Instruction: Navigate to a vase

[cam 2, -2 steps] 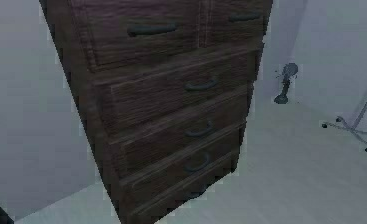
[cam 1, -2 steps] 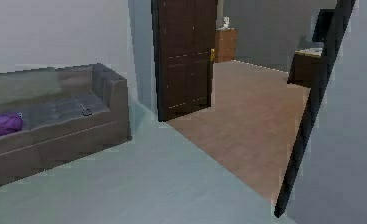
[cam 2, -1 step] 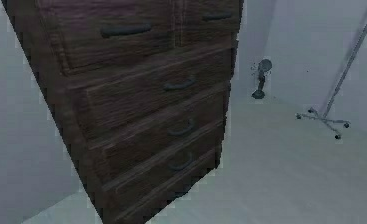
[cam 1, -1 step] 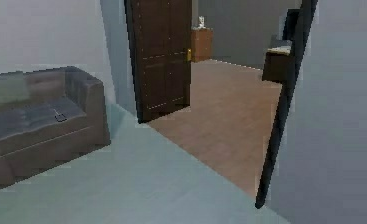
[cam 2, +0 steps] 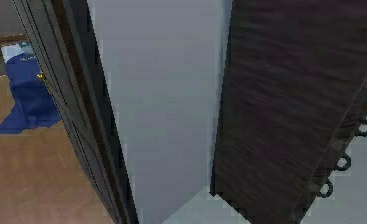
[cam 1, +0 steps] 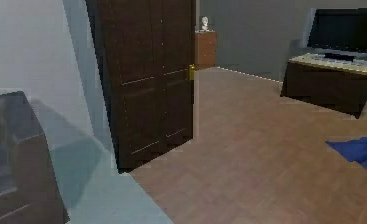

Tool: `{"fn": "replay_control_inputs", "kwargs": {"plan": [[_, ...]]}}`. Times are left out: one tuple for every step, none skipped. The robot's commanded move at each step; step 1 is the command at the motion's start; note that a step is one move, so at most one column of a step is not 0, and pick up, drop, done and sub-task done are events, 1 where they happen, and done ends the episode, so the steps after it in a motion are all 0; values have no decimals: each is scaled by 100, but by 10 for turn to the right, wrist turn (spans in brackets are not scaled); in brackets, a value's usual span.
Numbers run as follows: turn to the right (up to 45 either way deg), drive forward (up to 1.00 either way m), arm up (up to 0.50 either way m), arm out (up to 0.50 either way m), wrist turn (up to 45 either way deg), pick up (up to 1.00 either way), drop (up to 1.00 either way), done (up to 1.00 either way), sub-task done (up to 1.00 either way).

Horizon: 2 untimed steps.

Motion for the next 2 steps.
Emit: {"fn": "replay_control_inputs", "kwargs": {"plan": [[30,0,0,0,0,0,0,0,0],[0,45,0,0,0,0,0,0,0]]}}
